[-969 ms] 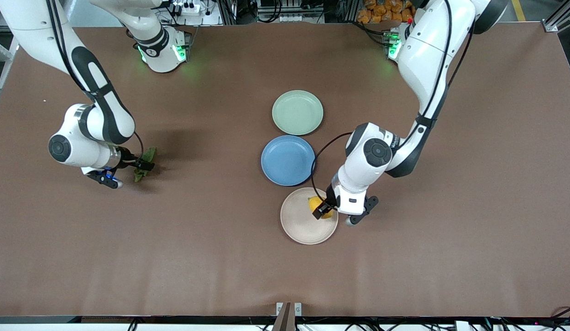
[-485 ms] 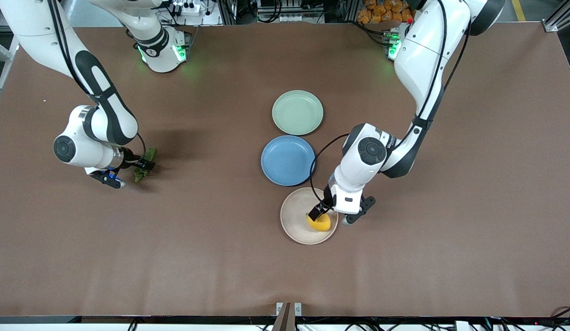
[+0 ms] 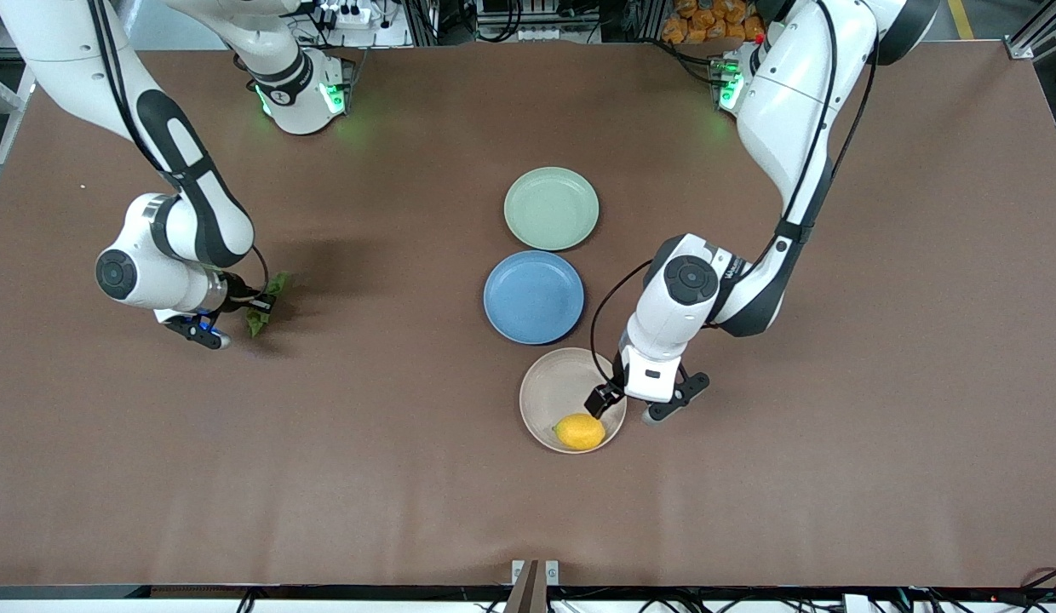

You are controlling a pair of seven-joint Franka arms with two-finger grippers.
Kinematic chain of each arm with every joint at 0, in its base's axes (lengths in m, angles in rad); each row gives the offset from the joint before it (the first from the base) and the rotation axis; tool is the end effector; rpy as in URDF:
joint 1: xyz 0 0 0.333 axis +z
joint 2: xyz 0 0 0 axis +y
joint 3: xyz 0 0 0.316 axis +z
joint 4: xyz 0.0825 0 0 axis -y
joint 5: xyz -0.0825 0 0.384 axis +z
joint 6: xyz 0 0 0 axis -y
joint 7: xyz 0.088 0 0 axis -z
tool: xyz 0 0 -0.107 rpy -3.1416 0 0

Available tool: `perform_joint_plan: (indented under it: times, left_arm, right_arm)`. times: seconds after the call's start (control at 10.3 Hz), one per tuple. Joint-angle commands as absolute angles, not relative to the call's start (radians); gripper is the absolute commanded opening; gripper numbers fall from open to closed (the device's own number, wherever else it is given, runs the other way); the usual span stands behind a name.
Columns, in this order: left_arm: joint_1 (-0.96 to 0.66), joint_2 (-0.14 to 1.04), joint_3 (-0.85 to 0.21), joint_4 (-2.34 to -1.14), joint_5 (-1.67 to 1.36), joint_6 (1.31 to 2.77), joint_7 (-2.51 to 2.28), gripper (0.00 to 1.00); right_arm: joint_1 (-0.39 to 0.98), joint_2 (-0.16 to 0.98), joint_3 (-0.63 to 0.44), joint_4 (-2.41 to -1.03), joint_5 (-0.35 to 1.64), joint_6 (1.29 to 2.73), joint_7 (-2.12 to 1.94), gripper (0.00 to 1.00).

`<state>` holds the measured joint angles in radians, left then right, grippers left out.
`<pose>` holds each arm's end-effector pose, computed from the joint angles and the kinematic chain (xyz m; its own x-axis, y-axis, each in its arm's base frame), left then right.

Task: Place lemon and lettuce in plates
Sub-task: 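Open the left gripper over the cream plate and lift the lettuce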

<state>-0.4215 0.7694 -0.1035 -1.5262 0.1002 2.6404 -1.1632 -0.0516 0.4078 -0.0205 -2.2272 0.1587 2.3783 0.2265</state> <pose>0.6468 -0.3605 0.2411 0.8042 0.5779 0.1389 0.5179 -0.7960 0.3133 0.5163 -0.0361 0.1689 0.8780 -0.3980 -0.2661 -0.4151 -0.9097 -0.0091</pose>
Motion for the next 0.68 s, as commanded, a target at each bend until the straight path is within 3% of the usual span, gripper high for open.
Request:
perform_joint_plan:
  times: [0.0,0.58]
  left_arm:
    - [-0.404,0.746,-0.084,-1.525,0.132,2.619,-1.126,1.00]
    - [-0.313,0.652,-0.040,-1.525,0.132,2.390,-0.852,1.00]
  right_arm:
    - [-0.046,0.413,-0.021,-2.227,0.175,2.361,0.230,0.00]
    - [-0.048,0.380,-0.021,-1.989,0.175,1.929,0.216,0.00]
